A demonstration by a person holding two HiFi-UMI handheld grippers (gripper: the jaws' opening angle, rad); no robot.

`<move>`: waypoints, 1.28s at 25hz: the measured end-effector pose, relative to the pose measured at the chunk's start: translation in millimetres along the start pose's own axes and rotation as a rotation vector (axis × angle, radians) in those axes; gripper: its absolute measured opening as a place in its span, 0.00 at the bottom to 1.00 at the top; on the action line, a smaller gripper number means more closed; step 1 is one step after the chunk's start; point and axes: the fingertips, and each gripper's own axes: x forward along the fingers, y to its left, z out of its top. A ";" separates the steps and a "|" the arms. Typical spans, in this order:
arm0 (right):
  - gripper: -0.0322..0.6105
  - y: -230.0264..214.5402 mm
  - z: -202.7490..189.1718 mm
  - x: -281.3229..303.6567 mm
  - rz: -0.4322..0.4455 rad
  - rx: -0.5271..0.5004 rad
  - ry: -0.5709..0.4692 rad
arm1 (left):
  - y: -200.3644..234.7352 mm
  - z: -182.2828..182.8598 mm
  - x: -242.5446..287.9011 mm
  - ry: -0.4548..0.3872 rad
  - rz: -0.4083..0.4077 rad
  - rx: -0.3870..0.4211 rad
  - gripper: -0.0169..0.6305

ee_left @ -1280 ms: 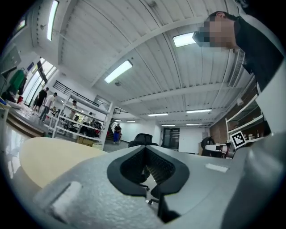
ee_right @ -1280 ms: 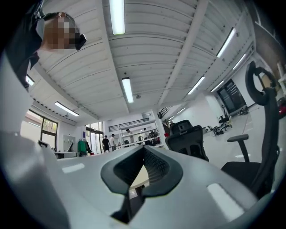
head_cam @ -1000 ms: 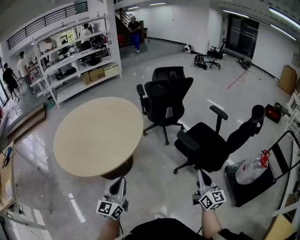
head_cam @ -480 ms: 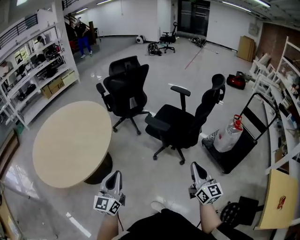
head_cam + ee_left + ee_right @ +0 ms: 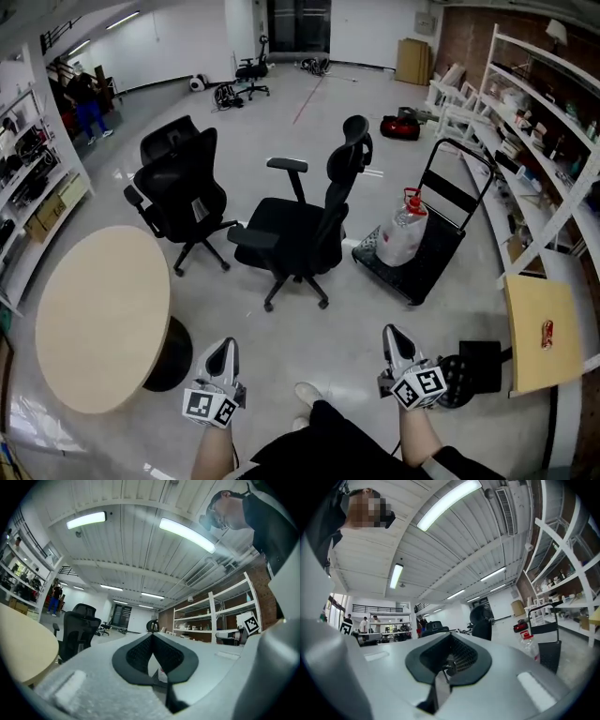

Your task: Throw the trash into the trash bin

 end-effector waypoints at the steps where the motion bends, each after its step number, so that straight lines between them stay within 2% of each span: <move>1: 0.06 -2.8 -0.3 -6.6 -0.017 0.000 -0.002 | -5.1 -2.4 4.1 0.004 -0.020 -0.005 0.03; 7: 0.06 -21.6 9.5 -46.8 -0.113 -0.024 -0.026 | -42.4 -14.9 33.2 0.026 -0.146 -0.027 0.03; 16: 0.06 -66.3 27.5 -94.8 -0.243 -0.026 -0.064 | -99.1 -17.6 80.9 0.035 -0.276 -0.027 0.03; 26: 0.06 -147.1 85.2 -183.6 -0.401 -0.095 -0.131 | -214.3 -23.6 144.3 0.022 -0.434 -0.055 0.03; 30: 0.06 -179.8 95.7 -228.6 -0.487 -0.109 -0.141 | -267.7 -32.4 164.1 0.034 -0.509 -0.090 0.03; 32: 0.06 -195.0 98.6 -247.0 -0.530 -0.091 -0.155 | -293.9 -34.8 171.9 0.044 -0.552 -0.134 0.03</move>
